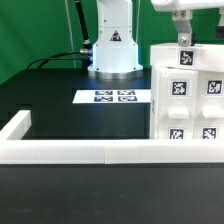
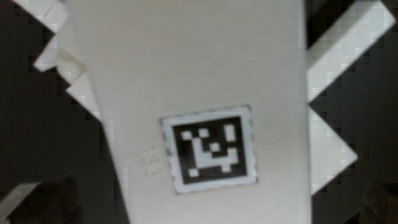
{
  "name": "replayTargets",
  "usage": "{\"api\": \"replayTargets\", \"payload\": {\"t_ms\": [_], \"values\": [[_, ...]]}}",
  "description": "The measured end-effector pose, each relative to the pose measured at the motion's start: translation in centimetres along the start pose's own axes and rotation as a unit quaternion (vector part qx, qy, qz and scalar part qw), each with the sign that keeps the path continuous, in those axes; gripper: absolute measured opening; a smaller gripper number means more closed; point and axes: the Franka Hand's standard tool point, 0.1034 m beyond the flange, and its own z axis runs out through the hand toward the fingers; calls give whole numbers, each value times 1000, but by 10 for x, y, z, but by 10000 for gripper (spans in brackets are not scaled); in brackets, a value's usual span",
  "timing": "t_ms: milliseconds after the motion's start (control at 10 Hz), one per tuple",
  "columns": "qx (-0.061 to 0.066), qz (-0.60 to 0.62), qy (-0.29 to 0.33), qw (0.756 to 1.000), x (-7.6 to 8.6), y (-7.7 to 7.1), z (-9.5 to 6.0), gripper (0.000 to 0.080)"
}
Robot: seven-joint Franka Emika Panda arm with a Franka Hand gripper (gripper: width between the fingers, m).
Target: Assemble cabinet
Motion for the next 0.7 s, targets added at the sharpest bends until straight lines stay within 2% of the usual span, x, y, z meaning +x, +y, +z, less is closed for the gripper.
{"api": "replayTargets", "payload": {"t_ms": [200,500,700], "values": [[2,5,-4,1000,-2,-1,4,797],[-2,11,-5,1000,-9,0,19,797],[-2,18,-5,1000,-11,-1,22,775]]}}
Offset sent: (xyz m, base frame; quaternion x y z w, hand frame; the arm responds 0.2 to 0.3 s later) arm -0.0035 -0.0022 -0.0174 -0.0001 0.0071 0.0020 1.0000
